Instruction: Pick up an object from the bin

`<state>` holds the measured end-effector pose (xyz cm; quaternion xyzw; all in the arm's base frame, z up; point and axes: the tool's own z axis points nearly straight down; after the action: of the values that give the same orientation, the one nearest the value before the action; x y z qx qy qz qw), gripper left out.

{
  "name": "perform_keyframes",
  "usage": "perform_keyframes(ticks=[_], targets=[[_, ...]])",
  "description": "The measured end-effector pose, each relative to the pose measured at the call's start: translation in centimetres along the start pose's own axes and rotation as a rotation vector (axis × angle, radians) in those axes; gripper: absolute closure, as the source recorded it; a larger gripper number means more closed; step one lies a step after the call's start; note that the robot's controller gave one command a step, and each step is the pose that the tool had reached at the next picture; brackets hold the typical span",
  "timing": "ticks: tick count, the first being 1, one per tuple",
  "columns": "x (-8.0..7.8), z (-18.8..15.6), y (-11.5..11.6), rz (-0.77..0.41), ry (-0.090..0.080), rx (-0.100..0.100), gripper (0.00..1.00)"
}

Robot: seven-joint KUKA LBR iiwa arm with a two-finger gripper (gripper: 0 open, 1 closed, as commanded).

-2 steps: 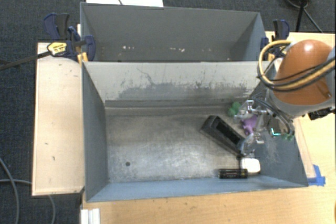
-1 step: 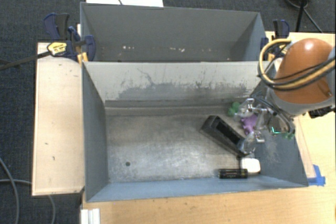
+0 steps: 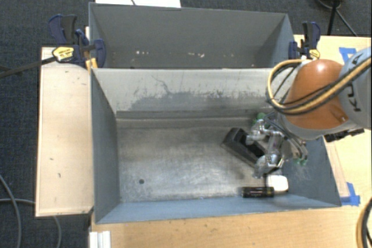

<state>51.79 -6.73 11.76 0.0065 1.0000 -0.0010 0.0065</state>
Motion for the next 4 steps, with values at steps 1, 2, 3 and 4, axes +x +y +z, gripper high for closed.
perform_keyframes(ticks=[1, 2, 3, 4], targets=[[-3.7, 4.1, -1.4, 0.390, 0.027, -0.006, 1.00], [-3.7, 4.1, -1.5, 0.389, 0.027, -0.006, 1.00], [-3.3, 0.6, -1.5, 0.394, 0.023, 0.000, 1.00], [-3.7, -4.3, -1.6, 0.392, 0.016, 0.001, 1.00]])
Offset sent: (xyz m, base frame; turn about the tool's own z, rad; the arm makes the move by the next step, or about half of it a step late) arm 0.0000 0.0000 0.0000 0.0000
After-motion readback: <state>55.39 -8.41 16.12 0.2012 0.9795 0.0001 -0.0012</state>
